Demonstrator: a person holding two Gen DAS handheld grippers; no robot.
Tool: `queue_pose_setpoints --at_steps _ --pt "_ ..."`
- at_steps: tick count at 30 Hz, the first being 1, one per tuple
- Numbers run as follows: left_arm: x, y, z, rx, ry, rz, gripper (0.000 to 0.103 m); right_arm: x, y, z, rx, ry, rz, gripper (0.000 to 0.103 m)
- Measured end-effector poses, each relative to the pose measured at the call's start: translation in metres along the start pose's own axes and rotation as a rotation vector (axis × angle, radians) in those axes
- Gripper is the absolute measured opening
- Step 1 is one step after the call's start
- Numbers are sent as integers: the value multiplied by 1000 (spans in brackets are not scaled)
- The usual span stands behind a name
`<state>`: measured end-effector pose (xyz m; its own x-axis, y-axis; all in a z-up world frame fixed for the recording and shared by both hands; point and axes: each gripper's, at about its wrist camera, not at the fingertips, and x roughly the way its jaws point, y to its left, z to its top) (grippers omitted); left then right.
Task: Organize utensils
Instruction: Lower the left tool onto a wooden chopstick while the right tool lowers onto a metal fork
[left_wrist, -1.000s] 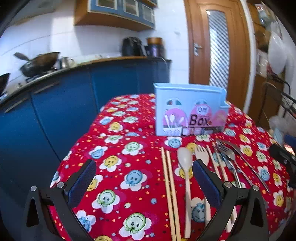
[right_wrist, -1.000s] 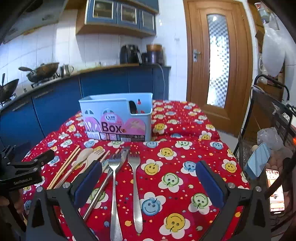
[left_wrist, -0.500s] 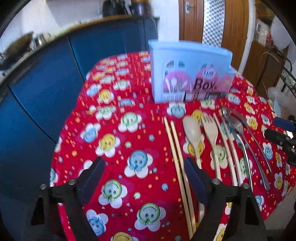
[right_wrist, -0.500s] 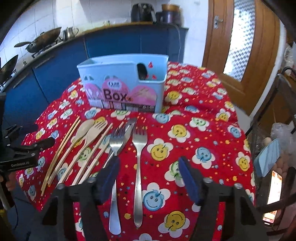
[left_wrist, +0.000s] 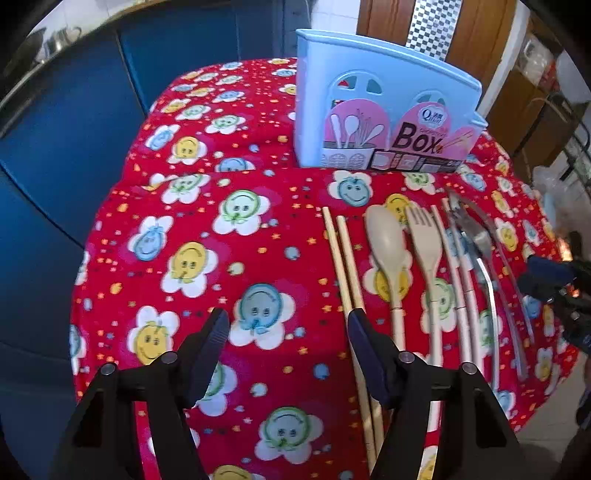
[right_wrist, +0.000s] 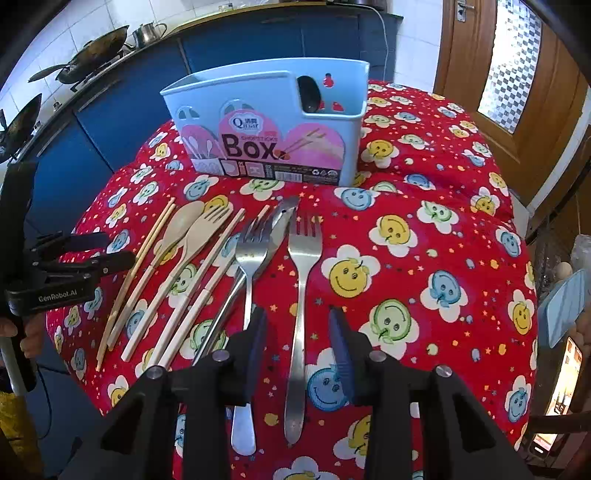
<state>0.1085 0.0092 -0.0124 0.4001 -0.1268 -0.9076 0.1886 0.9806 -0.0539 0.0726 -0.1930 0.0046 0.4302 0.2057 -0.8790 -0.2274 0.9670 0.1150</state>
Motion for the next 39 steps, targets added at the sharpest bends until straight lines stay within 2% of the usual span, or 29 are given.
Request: queue_pose_setpoints --at_steps 3,11,18,21,23,25,27,30,34,39 --pt "1 -2 0 -7 12 -25 68 0 1 0 -9 4 1 36" --pt "2 -3 -2 19 6 44 68 1 4 1 -23 10 0 36" --pt "8 0 0 -1 36 23 68 2 6 1 -34 21 -3 36" --pt "11 -10 3 35 43 51 67 4 8 3 -49 36 -7 36" --pt "11 -14 5 44 58 45 60 6 10 4 -62 52 -15 35" --pt "10 -18 7 50 79 28 49 10 12 6 -76 76 -22 32" --pt "9 -22 8 61 100 14 34 13 12 8 -81 96 -24 26" --pt "8 -29 7 92 127 -6 21 18 12 11 -91 121 -37 21" --pt "11 -29 10 94 150 -14 19 27 11 18 -96 160 -45 20" --pt "15 -24 18 83 193 -42 18 35 7 30 -92 219 -11 20"
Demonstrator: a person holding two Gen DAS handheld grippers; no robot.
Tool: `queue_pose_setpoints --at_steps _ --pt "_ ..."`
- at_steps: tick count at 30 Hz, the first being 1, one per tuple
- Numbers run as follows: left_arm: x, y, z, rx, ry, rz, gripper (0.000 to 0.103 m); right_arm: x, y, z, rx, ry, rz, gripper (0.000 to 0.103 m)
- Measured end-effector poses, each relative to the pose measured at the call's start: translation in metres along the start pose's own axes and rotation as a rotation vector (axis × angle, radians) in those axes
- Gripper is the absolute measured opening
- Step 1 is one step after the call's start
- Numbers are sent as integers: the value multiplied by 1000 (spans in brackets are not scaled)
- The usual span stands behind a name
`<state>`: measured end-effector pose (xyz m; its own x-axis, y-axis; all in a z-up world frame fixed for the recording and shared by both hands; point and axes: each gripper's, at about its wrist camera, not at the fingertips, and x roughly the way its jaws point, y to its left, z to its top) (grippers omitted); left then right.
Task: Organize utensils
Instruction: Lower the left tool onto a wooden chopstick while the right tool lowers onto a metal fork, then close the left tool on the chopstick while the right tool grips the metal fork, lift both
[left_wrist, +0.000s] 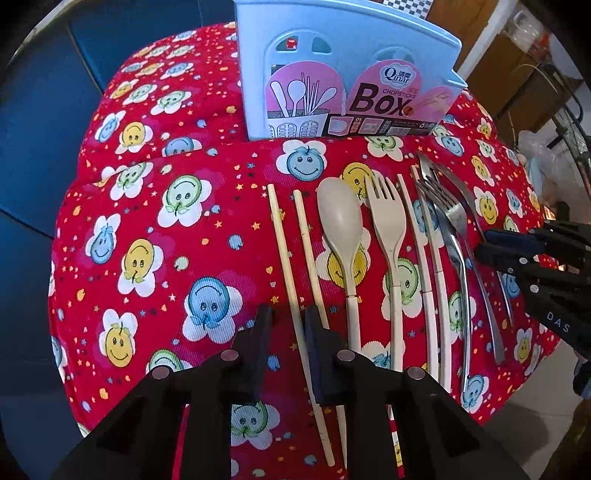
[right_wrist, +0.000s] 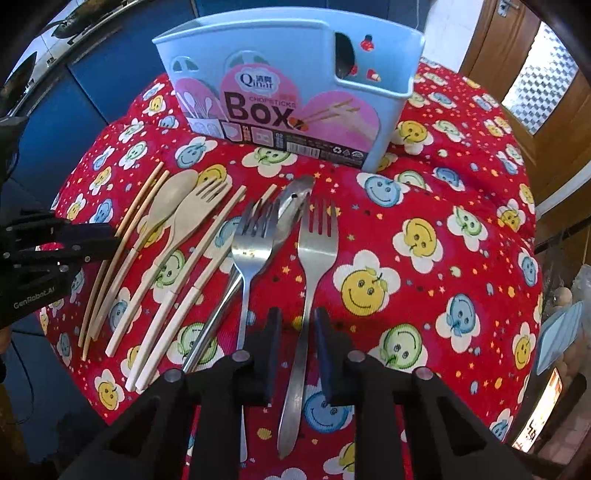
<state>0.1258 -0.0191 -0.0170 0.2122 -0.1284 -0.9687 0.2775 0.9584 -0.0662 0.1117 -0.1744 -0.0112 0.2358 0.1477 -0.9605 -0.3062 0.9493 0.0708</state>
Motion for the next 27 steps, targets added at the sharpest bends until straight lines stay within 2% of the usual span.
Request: queue_pose_setpoints --at_steps 4,7,8,9,12,15,21,27 --pt "1 3 2 3 21 -10 14 3 -3 12 -12 71 18 20" --pt "0 9 2 -1 31 -38 7 6 -3 15 -23 91 22 20" --pt "-1 11 3 -8 32 -49 6 6 -2 17 -26 90 24 18" --pt "-1 14 3 -20 30 -67 6 7 -3 19 -25 87 23 10" --pt "-4 22 1 -43 0 -99 4 5 -11 18 0 55 40 7" --pt "-13 28 -6 -43 -65 -87 4 -4 -23 18 26 -26 53 6" --pt "-47 32 -31 -37 -275 -103 4 -39 -32 -9 67 -258 95 6" --pt "-70 21 -26 -65 -452 -153 4 -60 -23 -30 111 -450 125 6"
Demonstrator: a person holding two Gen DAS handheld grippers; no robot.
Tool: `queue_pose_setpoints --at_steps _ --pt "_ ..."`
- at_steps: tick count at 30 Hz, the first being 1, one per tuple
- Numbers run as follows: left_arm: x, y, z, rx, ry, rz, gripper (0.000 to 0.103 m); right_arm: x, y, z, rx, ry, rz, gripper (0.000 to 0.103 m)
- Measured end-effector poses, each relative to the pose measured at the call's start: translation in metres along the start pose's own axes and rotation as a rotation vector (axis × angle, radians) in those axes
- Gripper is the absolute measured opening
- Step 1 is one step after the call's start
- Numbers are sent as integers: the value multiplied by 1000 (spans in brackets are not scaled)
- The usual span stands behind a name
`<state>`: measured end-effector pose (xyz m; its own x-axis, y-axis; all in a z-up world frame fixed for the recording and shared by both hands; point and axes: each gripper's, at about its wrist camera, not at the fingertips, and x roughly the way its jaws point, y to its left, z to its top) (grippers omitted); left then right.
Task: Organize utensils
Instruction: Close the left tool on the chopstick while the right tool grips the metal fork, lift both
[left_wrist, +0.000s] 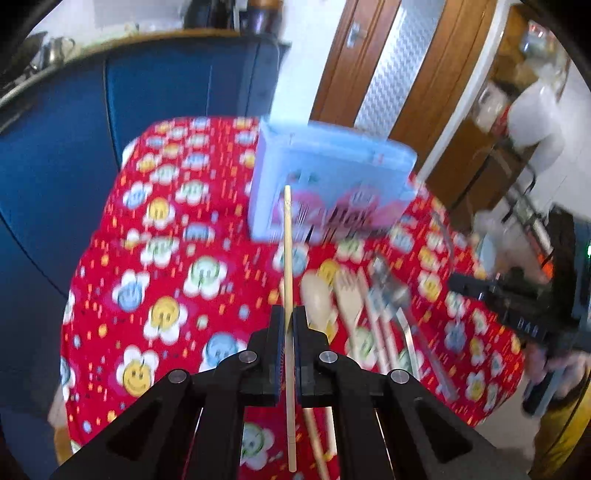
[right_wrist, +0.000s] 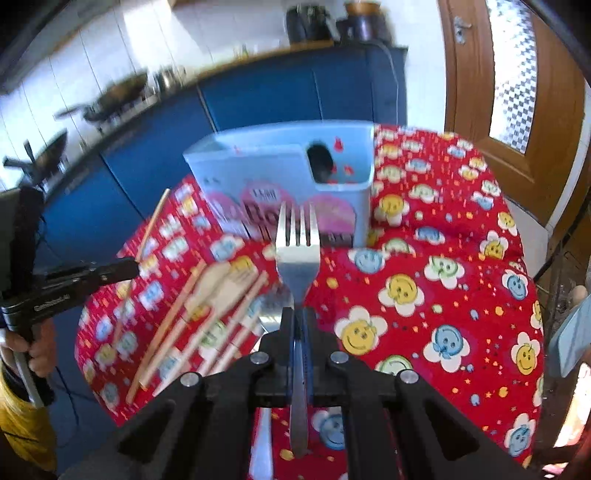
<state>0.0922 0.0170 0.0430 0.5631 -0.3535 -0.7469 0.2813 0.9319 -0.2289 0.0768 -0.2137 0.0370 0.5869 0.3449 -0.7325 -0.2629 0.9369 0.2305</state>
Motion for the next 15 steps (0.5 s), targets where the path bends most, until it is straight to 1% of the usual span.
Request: queue_pose_setpoints --at_steps 2,5,8,11,15 --pt "-3 -4 12 -1 -63 -11 4 -7 1 1 9 -60 16 6" --pt "-13 -9 27 -2 -149 -19 4 -15 12 7 -12 -166 7 6" --pt "-20 -12 47 -3 -231 -15 4 -23 11 22 -10 -258 2 6" --pt "-24 -14 70 -8 -296 -13 4 -30 10 38 -9 -330 -8 6" --pt "-26 -16 102 -19 -388 -9 4 -28 8 61 -16 -385 -20 6"
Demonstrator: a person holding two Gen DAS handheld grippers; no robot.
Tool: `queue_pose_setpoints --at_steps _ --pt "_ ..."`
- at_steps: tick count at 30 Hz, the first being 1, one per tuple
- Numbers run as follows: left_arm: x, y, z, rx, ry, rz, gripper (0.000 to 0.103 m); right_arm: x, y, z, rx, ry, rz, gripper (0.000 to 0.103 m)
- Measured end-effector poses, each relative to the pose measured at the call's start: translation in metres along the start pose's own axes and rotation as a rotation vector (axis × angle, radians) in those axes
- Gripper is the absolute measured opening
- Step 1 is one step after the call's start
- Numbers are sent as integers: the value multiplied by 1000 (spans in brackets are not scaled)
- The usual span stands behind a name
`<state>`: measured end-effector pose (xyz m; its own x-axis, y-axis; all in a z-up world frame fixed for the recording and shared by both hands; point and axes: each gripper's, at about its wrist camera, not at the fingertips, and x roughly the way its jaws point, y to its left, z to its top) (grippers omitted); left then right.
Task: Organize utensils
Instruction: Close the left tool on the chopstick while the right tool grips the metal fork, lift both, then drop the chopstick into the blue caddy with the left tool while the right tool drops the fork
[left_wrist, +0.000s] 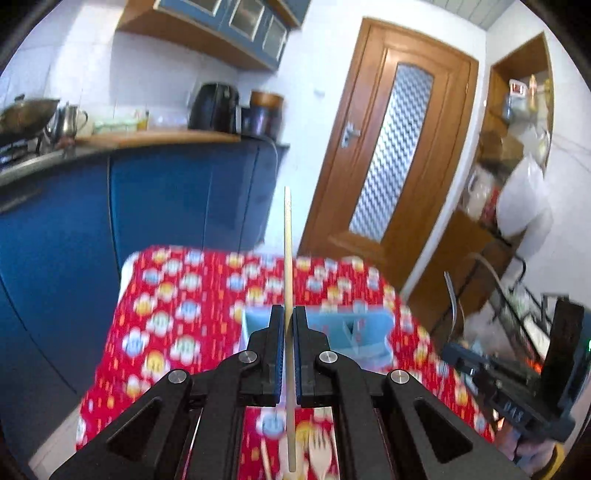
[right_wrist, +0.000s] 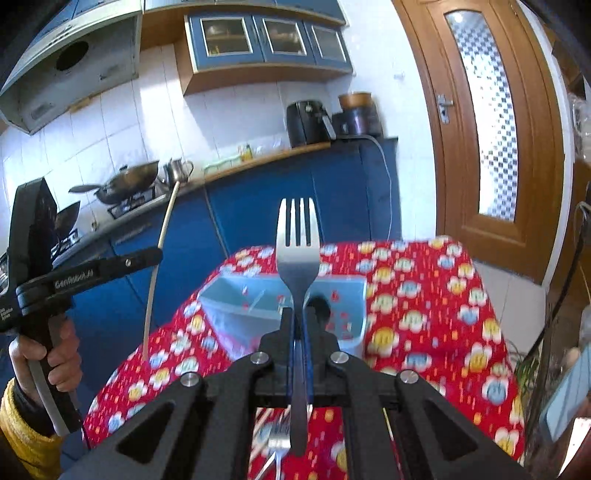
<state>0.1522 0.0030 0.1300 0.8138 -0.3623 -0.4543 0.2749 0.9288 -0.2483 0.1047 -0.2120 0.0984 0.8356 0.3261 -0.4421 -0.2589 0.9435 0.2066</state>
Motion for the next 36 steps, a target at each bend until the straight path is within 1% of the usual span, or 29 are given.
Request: queue_pose_setpoints --at_steps 4,10,13,20,27,36 --pt "20 -3 25 1 -78 19 4 15 -3 16 -16 -55 -19 6" --pt "51 -3 39 -10 -150 44 4 43 -9 34 -32 -120 -39 6" --pt "69 3 36 -12 -173 74 4 58 -8 37 -60 -153 -60 6" --pt "98 17 14 -17 -189 125 4 87 -12 31 -89 -197 -81 6" --pt "103 22 -5 -15 -198 132 4 100 -17 18 -91 -161 -87 6" --pt "104 18 -24 -5 -152 125 4 103 -13 10 -94 -113 -92 6"
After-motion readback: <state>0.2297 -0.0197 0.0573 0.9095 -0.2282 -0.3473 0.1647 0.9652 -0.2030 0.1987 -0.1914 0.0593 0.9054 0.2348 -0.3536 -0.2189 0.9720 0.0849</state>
